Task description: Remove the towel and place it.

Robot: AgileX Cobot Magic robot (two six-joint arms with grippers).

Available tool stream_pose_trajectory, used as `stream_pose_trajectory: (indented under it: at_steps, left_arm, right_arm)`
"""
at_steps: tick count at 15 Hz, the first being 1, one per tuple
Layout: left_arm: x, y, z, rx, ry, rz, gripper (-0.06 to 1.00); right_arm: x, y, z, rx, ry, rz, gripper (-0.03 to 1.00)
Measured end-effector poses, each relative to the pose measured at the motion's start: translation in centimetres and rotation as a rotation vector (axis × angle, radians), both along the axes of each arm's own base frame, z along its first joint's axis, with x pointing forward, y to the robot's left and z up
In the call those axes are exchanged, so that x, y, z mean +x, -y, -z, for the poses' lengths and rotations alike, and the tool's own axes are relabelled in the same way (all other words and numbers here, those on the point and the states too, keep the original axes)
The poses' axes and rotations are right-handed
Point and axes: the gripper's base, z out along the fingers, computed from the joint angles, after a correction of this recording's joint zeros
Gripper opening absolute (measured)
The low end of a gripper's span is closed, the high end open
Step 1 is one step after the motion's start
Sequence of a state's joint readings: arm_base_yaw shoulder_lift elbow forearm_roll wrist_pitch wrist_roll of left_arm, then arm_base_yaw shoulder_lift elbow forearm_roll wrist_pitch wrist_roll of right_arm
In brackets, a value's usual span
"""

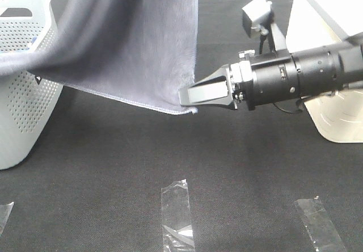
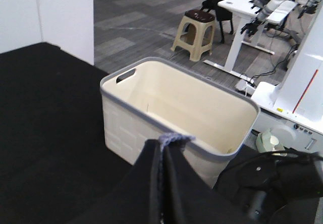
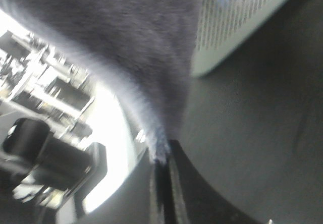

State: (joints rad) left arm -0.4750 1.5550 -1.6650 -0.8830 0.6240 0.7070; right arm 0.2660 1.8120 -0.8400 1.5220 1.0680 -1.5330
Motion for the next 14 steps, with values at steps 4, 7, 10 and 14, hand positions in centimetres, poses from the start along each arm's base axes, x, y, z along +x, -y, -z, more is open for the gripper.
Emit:
stream_pose_trajectory:
  at_steps: [4, 7, 10, 14]
  left_arm:
    - [2.2, 0.5, 4.0, 0.128, -0.189, -0.067, 0.00]
    - [3.2, 0.6, 6.3, 0.206, -0.287, -0.098, 0.00]
    - [4.6, 1.2, 8.3, 0.212, -0.336, -0.122, 0.00]
    - [7.3, 2.0, 10.3, 0.148, -0.300, -0.204, 0.00]
  right_arm:
    - [0.4, 0.6, -3.3, -0.223, -0.100, -0.040, 0.00]
    - [1.2, 2.2, -6.4, -0.510, -0.133, 0.084, 0.00]
    - [2.3, 3.8, -9.6, -0.709, -0.099, 0.243, 0.00]
    - [4.4, 6.1, -13.0, -0.934, -0.013, 0.503, 0.00]
